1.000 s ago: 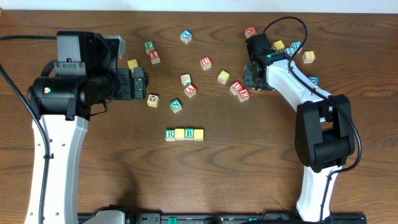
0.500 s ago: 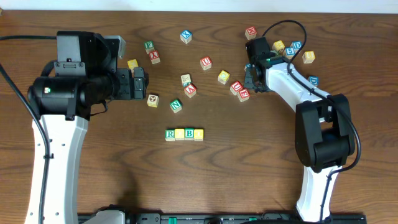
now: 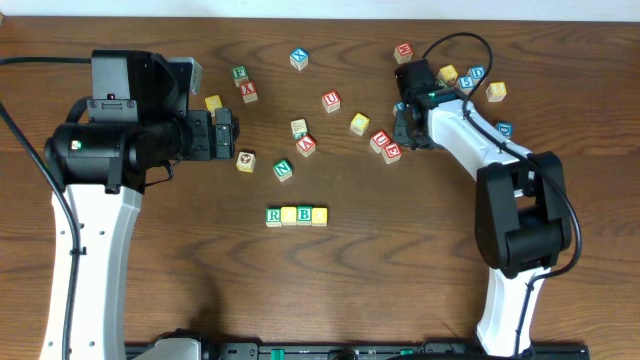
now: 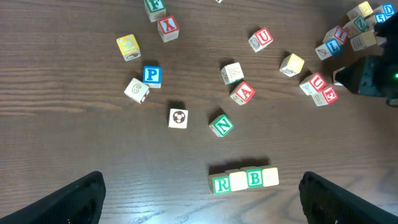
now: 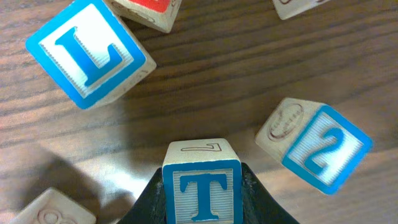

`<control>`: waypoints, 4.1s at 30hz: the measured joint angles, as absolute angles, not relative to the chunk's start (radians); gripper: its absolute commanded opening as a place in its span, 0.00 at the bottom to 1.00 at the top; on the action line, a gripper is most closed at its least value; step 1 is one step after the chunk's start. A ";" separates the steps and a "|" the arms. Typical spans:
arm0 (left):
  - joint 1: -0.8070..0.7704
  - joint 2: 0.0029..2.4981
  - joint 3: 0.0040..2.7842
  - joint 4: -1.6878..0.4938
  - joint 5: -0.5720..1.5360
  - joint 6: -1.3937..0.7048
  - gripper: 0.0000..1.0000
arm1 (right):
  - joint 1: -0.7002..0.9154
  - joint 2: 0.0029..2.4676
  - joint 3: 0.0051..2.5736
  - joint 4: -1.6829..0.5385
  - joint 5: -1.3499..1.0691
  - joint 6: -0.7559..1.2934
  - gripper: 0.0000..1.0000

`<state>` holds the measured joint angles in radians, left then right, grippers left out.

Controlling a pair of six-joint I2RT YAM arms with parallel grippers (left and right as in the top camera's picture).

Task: Spell out ROBOT
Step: 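Lift the T block and carry it toward the right end of the row, then lower the T block beside the last O block and open the right gripper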

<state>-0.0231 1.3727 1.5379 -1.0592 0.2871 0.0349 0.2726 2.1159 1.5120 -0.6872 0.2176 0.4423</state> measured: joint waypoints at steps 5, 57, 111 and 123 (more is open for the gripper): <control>-0.023 1.373 1.538 -1.059 0.287 0.035 0.98 | 0.273 2.010 1.512 -0.731 0.217 0.424 0.11; -0.023 1.373 1.538 -1.060 0.287 0.035 0.98 | 0.814 1.705 0.945 -0.485 0.256 0.807 0.01; -0.023 1.373 1.538 -1.060 0.287 0.035 0.98 | 0.859 1.746 0.941 -0.421 0.260 0.807 0.35; -0.023 1.373 1.538 -1.060 0.287 0.035 0.98 | 0.859 1.746 0.941 -0.409 0.263 0.807 0.38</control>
